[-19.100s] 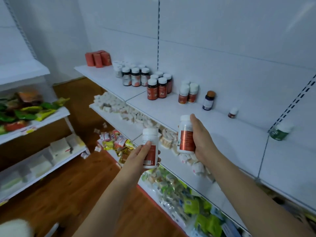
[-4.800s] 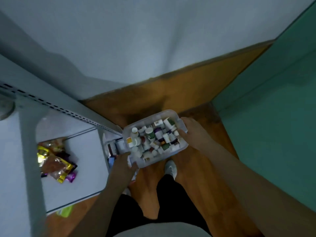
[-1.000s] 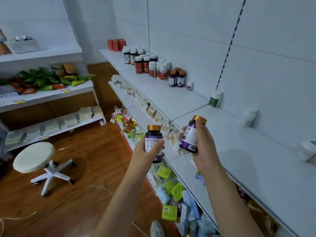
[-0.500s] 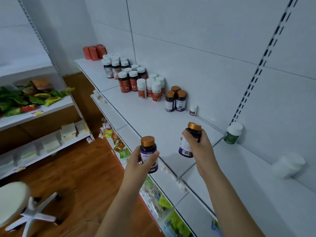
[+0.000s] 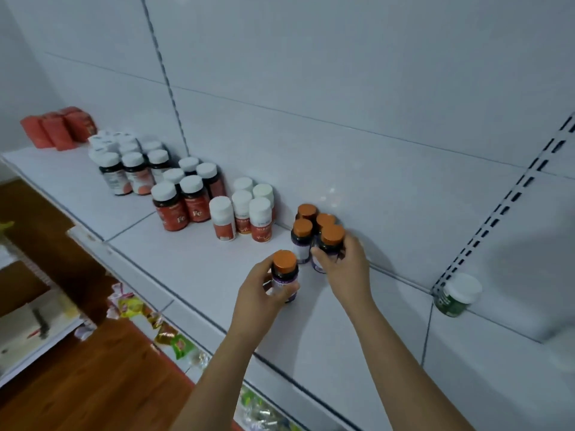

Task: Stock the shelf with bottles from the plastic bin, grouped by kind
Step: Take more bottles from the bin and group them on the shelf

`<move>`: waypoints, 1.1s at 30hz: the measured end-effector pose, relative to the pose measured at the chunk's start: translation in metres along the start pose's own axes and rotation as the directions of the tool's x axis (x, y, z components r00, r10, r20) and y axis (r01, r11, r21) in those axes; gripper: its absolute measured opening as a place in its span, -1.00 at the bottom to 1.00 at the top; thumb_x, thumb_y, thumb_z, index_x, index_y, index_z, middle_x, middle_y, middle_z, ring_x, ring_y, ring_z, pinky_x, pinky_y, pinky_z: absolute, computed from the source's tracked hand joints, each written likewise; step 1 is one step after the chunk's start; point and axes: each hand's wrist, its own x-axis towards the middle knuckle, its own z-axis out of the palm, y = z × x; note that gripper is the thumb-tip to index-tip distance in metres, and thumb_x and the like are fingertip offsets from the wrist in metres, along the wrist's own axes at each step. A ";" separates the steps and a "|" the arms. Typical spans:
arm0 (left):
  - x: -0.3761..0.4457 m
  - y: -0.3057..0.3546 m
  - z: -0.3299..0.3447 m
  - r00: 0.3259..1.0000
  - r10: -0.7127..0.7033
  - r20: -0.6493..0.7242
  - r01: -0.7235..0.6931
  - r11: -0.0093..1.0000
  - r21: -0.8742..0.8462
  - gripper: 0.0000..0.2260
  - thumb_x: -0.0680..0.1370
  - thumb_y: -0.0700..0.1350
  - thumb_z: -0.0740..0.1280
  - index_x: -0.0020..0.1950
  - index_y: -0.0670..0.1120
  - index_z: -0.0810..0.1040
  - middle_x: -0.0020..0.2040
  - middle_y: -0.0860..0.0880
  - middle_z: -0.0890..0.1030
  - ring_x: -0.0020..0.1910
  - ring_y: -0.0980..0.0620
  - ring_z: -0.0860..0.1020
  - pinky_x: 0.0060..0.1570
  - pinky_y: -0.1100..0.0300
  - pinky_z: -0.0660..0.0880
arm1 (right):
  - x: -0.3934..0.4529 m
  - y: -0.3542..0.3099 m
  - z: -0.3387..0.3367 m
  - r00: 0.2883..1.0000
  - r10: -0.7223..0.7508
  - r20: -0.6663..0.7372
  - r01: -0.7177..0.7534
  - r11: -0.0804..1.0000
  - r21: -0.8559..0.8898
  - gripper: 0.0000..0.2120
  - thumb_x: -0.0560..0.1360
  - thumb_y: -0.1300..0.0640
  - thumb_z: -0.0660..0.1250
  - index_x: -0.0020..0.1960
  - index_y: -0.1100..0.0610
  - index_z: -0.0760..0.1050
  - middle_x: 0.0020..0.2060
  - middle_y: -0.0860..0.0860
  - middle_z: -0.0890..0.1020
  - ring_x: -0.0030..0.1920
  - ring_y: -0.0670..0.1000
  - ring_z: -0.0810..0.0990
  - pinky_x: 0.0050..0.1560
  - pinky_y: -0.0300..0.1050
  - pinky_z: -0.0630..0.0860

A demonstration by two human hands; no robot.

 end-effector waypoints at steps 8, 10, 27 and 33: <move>0.080 -0.034 -0.001 0.943 0.217 0.253 -0.276 0.934 0.226 -0.47 0.46 0.14 0.44 0.39 0.21 0.33 0.25 0.26 0.53 0.19 0.24 0.52 0.13 0.17 0.52 | 0.025 0.009 0.028 0.991 0.104 -0.087 -0.110 0.991 -0.070 -0.29 0.39 -0.14 0.48 0.46 -0.02 0.31 0.32 -0.15 0.45 0.37 -0.08 0.42 0.36 -0.01 0.44; 0.090 -0.037 0.000 0.913 0.289 0.288 -0.360 0.904 0.232 -0.54 0.45 0.14 0.44 0.30 0.18 0.39 0.16 0.25 0.56 0.11 0.23 0.54 0.06 0.15 0.52 | 0.025 0.008 0.034 0.988 0.131 -0.076 -0.134 0.990 -0.037 -0.30 0.42 -0.04 0.51 0.48 -0.02 0.29 0.32 -0.19 0.47 0.36 -0.16 0.43 0.37 -0.06 0.43; 0.097 -0.048 0.000 0.840 0.293 0.457 -0.458 0.835 0.305 -0.45 0.42 0.25 0.39 0.35 0.15 0.33 0.20 0.21 0.52 0.17 0.13 0.50 0.26 -0.03 0.42 | 0.024 -0.003 0.023 0.946 0.325 0.013 -0.325 0.944 0.049 -0.55 0.49 0.04 0.47 0.27 -0.23 0.36 0.12 -0.35 0.54 0.18 -0.25 0.53 0.24 -0.24 0.47; 0.068 -0.031 -0.016 0.926 0.175 0.336 -0.298 0.884 0.360 -0.17 0.40 0.26 0.46 0.55 0.00 0.19 0.46 0.02 0.37 0.43 -0.01 0.36 0.40 0.03 0.34 | 0.011 -0.028 -0.004 0.950 0.312 0.017 -0.312 0.950 -0.001 -0.31 0.53 -0.18 0.34 0.55 0.02 0.19 0.42 -0.12 0.38 0.40 -0.10 0.36 0.32 -0.17 0.32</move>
